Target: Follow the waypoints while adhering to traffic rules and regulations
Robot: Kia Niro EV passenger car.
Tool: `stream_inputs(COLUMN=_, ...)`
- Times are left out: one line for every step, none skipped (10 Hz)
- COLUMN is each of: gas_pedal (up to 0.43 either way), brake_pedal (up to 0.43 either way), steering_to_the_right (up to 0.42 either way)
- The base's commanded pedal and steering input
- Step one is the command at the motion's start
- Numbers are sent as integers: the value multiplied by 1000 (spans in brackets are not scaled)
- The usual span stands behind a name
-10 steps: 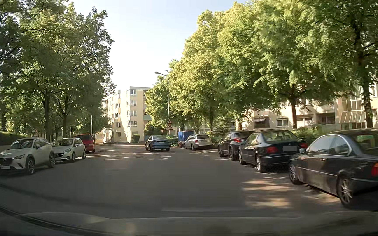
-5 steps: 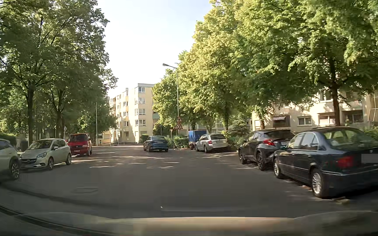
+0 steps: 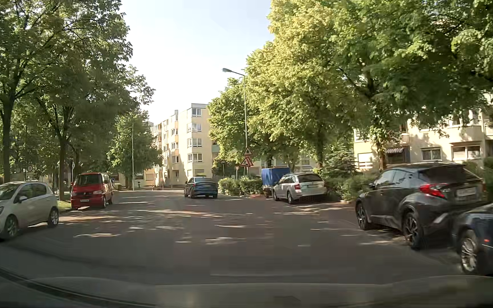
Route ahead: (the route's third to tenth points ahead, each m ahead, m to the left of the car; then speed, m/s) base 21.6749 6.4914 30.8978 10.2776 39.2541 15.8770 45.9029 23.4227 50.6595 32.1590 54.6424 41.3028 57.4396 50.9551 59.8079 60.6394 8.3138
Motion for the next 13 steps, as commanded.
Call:
stream_inputs(gas_pedal=59, brake_pedal=0, steering_to_the_right=-56)
stream_inputs(gas_pedal=47, brake_pedal=0, steering_to_the_right=-56)
stream_inputs(gas_pedal=47, brake_pedal=0, steering_to_the_right=-56)
stream_inputs(gas_pedal=47, brake_pedal=0, steering_to_the_right=-55)
stream_inputs(gas_pedal=47, brake_pedal=0, steering_to_the_right=-54)
stream_inputs(gas_pedal=47, brake_pedal=0, steering_to_the_right=-52)
stream_inputs(gas_pedal=47, brake_pedal=0, steering_to_the_right=-49)
stream_inputs(gas_pedal=47, brake_pedal=0, steering_to_the_right=-48)
stream_inputs(gas_pedal=47, brake_pedal=0, steering_to_the_right=-47)
stream_inputs(gas_pedal=39, brake_pedal=0, steering_to_the_right=-47)
stream_inputs(gas_pedal=28, brake_pedal=0, steering_to_the_right=-47)
stream_inputs(gas_pedal=20, brake_pedal=0, steering_to_the_right=-47)
stream_inputs(gas_pedal=20, brake_pedal=0, steering_to_the_right=-47)
